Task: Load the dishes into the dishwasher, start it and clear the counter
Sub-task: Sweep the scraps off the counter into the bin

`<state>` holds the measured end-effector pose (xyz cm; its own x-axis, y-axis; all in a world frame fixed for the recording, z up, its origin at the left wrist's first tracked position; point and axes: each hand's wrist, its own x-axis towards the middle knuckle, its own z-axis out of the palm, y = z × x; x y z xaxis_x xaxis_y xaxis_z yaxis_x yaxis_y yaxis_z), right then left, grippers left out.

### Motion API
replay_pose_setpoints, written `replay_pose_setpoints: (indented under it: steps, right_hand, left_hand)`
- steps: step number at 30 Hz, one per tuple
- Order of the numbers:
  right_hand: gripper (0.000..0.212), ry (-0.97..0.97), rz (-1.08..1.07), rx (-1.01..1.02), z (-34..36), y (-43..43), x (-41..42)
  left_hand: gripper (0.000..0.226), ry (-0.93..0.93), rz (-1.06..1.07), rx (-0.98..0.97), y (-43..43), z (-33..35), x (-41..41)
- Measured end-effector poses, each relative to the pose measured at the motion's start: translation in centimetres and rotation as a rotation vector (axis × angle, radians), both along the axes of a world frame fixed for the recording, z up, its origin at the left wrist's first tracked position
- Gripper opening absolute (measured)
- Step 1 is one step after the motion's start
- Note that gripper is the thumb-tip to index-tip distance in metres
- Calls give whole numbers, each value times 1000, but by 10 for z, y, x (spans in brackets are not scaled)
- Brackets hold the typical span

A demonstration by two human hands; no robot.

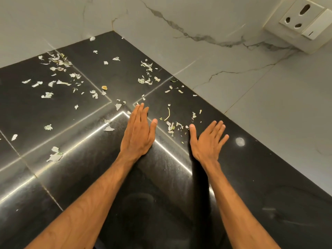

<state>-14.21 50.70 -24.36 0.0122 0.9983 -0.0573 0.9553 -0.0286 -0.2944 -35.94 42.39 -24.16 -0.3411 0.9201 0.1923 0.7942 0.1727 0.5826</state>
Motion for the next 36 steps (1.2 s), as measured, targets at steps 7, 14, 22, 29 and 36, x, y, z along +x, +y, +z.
replay_pose_setpoints:
  steps: [7,14,22,29,36]
  right_hand:
    - [97,105,294,13,3,3,-96]
    - [78,261,327,152,13,82,-56]
    - [74,182,725,1,7,68,-57]
    - [61,366,685,24,29,131,-80]
    - [72,179,872,-48,12,133,-107]
  left_hand:
    - [61,-31,147,29,2,0,0]
    - [60,-14,229,15,3,-5,0]
    - [61,-29,217,3,2,-3,2]
    - [55,-82,283,76,22,-4,-31]
    - [59,7,332,-13,38,-5,-39]
